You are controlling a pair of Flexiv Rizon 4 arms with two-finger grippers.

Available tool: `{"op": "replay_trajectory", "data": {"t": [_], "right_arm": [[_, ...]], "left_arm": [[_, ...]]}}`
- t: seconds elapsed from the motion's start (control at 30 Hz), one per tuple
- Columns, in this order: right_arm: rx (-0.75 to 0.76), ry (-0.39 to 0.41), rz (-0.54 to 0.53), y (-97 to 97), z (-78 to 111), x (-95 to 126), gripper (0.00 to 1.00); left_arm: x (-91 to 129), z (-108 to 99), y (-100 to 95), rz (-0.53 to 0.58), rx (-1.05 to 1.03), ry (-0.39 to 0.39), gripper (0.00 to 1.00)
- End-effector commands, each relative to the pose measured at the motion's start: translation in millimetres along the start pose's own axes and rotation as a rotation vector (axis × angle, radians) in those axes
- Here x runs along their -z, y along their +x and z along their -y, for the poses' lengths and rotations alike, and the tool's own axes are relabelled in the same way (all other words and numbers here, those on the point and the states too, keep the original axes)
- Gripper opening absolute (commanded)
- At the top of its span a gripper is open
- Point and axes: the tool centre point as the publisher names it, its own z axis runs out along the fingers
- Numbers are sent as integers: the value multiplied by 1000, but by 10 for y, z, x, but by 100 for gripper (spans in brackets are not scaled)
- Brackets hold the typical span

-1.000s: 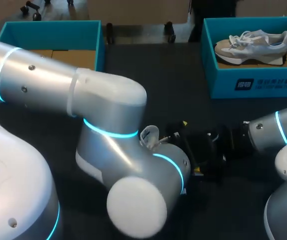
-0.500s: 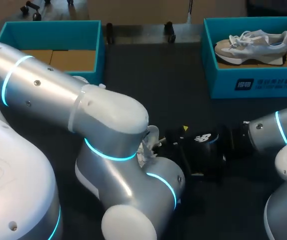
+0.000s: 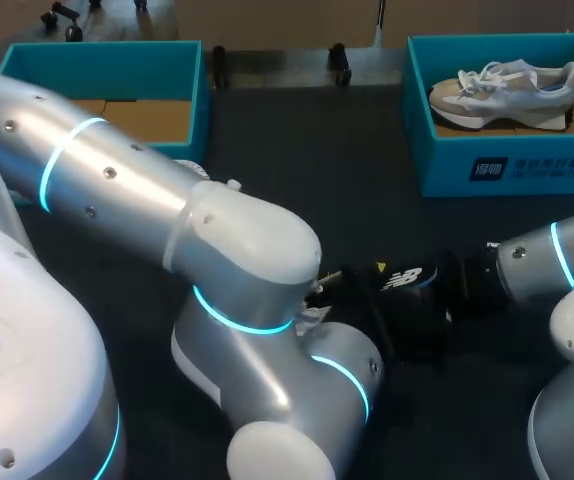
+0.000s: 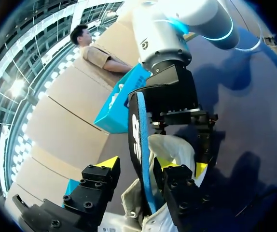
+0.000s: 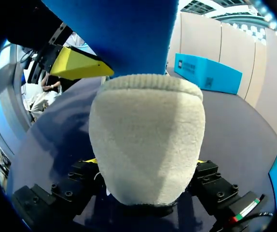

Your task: Take the shoe out of the shoebox, open the shoe tongue, remove and reinsert the insole, then place the shoe into the shoebox

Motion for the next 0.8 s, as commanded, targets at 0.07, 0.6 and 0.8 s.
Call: {"op": "replay_trajectory", "data": {"t": [0.07, 0.6, 0.8], "right_arm": [[1, 3, 3, 9, -8, -6, 0], [1, 3, 3, 9, -8, -6, 0], [1, 3, 3, 9, -8, -6, 0]], "left_arm": [[-54, -44, 69, 81, 5, 24, 20], [123, -4, -108, 110, 47, 72, 0], [206, 153, -269, 122, 129, 81, 0]]}}
